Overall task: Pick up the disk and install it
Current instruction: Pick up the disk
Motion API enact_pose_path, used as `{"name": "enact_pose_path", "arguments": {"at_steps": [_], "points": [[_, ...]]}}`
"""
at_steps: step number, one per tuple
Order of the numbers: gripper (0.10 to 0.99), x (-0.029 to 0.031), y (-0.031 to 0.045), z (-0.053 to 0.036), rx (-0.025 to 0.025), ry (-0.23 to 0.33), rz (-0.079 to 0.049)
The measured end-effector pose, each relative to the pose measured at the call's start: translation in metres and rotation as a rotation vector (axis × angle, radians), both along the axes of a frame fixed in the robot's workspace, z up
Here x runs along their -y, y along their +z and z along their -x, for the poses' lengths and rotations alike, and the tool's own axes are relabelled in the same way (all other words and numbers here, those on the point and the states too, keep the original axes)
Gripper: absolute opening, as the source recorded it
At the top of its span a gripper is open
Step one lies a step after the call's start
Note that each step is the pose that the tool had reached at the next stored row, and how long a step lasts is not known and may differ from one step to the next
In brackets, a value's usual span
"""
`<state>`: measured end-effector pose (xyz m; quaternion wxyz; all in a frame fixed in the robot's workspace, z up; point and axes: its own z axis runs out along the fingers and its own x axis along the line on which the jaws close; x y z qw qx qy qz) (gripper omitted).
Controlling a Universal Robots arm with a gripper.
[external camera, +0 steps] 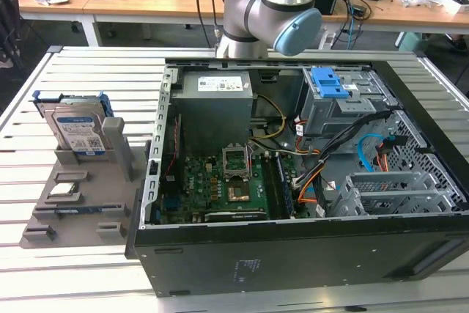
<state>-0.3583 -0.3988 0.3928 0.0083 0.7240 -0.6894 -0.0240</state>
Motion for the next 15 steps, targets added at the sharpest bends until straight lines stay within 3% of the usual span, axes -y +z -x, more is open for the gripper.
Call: {"name": "enact_pose_path", "arguments": {"at_steps": [9,15], "points": [[0.106,0.0000,-0.0002,0.0000,0.0000,-0.165,0.000],[0.106,0.0000,-0.0003,0.0000,0.0000,-0.236,0.000]]}}
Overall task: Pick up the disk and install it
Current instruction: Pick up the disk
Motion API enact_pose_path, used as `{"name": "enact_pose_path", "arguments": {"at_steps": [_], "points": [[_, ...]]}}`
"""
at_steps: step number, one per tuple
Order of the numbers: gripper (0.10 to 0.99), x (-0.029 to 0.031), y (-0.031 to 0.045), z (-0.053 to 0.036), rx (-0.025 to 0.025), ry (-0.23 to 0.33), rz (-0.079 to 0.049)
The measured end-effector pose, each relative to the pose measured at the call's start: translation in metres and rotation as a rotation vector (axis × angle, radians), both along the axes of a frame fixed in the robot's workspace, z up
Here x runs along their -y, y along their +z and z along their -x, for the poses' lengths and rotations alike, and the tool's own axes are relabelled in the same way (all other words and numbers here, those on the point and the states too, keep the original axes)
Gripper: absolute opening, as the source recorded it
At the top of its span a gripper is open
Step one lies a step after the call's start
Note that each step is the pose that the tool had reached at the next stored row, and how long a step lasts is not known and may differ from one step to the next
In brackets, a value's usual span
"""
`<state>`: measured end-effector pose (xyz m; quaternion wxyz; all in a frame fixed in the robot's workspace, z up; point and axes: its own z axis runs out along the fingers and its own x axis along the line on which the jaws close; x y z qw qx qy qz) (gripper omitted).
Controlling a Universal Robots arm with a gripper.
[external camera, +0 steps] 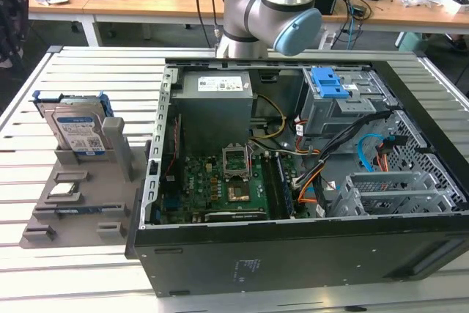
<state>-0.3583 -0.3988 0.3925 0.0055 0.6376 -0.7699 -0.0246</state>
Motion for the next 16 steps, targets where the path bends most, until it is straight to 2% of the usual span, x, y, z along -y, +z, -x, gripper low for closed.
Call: {"name": "enact_pose_path", "arguments": {"at_steps": [5,8,9,13,16], "points": [[0.106,0.0000,0.0000,0.0000,-0.0001,-0.070,0.000],[0.106,0.0000,-0.0001,0.0000,0.0000,-0.069,0.000],[0.106,0.0000,0.0000,0.0000,-0.0001,-0.063,0.000],[0.106,0.0000,-0.0001,-0.0001,-0.0001,0.038,0.000],[0.106,-0.0001,-0.0002,0.0000,0.0000,0.041,0.000]]}}
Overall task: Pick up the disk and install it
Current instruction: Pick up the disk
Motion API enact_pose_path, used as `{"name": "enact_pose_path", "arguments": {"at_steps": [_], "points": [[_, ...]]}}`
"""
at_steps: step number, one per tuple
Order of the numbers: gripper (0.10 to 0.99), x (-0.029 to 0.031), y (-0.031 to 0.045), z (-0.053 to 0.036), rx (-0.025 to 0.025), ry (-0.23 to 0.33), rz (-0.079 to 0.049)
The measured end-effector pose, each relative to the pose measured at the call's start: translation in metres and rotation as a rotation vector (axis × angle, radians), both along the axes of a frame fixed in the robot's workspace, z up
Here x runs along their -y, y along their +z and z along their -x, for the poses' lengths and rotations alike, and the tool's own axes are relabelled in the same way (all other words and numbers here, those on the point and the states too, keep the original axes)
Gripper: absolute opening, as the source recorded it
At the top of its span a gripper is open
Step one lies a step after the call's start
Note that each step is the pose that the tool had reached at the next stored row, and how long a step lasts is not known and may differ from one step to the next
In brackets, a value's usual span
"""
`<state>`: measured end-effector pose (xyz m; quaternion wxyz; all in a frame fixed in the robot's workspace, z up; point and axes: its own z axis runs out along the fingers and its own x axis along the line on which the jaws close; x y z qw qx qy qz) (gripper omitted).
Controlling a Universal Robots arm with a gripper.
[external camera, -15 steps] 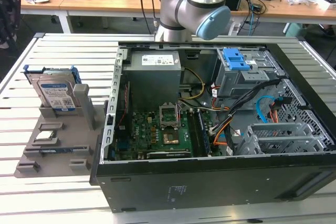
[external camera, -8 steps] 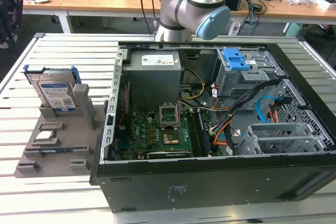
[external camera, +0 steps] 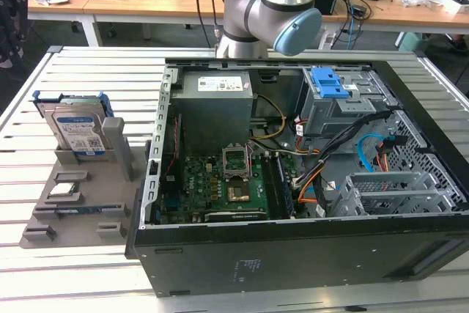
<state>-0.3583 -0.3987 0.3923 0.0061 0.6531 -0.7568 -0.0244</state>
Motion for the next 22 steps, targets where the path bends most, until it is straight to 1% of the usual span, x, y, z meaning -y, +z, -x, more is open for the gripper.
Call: {"name": "enact_pose_path", "arguments": {"at_steps": [4,9,10,11,15,19,22], "points": [[0.114,0.0000,0.0000,0.0000,-0.0001,0.000,0.000],[0.416,0.0000,0.0000,0.0000,0.0000,0.001,0.000],[0.416,0.0000,0.0000,0.0000,0.0000,0.001,0.000],[0.482,0.0000,0.0000,0.0000,0.0000,0.001,0.000],[0.482,-0.0012,0.0000,0.0000,0.0000,0.001,0.000],[0.482,-0.0136,0.0000,-0.0003,0.0000,0.001,0.000],[0.482,-0.0189,0.0000,-0.0004,0.0000,0.001,0.000]]}}
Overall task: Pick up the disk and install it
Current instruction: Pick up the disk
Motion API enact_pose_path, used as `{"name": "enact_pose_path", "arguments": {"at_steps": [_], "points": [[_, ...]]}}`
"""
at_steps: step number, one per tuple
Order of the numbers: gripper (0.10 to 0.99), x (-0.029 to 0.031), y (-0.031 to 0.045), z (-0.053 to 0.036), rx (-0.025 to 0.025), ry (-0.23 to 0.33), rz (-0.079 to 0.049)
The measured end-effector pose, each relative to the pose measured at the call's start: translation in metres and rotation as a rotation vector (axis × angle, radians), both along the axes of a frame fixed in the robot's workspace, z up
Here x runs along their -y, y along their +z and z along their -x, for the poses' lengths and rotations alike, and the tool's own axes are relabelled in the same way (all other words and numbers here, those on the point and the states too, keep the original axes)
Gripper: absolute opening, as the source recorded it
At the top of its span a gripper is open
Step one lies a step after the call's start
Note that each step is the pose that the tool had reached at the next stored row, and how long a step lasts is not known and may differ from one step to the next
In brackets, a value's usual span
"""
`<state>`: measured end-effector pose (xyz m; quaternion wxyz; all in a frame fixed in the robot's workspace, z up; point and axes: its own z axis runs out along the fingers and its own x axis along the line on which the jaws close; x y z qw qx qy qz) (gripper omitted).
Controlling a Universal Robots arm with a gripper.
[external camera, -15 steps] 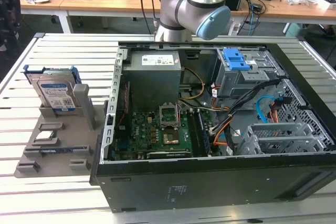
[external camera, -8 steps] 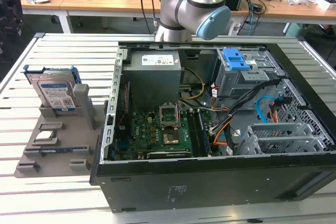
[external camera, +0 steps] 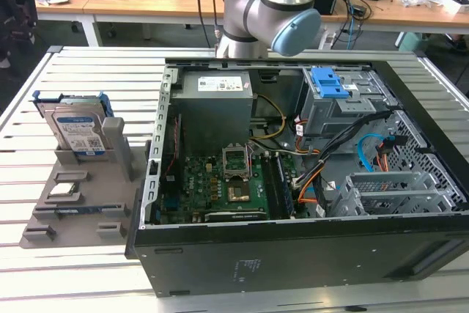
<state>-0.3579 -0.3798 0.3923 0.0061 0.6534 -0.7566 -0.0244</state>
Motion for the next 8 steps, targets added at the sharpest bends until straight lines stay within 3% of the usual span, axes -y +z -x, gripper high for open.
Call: {"name": "enact_pose_path", "arguments": {"at_steps": [8], "points": [[0.482,-0.0077,-0.0003,-0.0004,0.0001,0.000,0.000]]}}
